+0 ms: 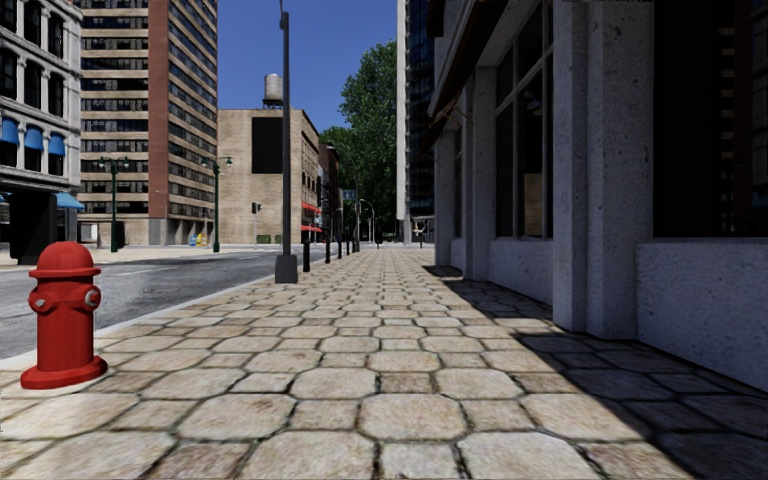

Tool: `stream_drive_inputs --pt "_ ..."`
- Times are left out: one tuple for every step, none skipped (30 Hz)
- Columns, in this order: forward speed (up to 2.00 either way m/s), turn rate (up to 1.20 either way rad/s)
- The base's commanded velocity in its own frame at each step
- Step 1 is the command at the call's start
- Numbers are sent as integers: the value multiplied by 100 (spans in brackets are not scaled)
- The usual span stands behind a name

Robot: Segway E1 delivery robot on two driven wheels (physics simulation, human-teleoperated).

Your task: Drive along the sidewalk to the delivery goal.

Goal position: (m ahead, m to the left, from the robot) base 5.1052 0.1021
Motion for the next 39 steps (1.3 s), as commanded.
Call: stream_drive_inputs --pt "200 0" --pt "200 0" --pt "200 0" --pt "200 0" --pt "200 0" --pt "200 0" --pt "200 0" --pt "200 0" --pt "200 0" --pt "200 0" --pt "200 0" --pt "200 0" --pt "200 0" --pt "200 0" --pt "200 0" --pt "200 0" --pt "200 0" --pt "200 0" --pt "200 0" --pt "200 0" --pt "200 0" --pt "200 0" --pt "200 0" --pt "200 0" --pt "200 0" --pt "200 0" --pt "200 0" --pt "200 0" --pt "200 0" --pt "200 0" --pt "200 0" --pt "200 0" --pt "200 0" --pt "200 0" --pt "200 0" --pt "200 0" --pt "200 0" --pt "200 0" --pt "200 0"
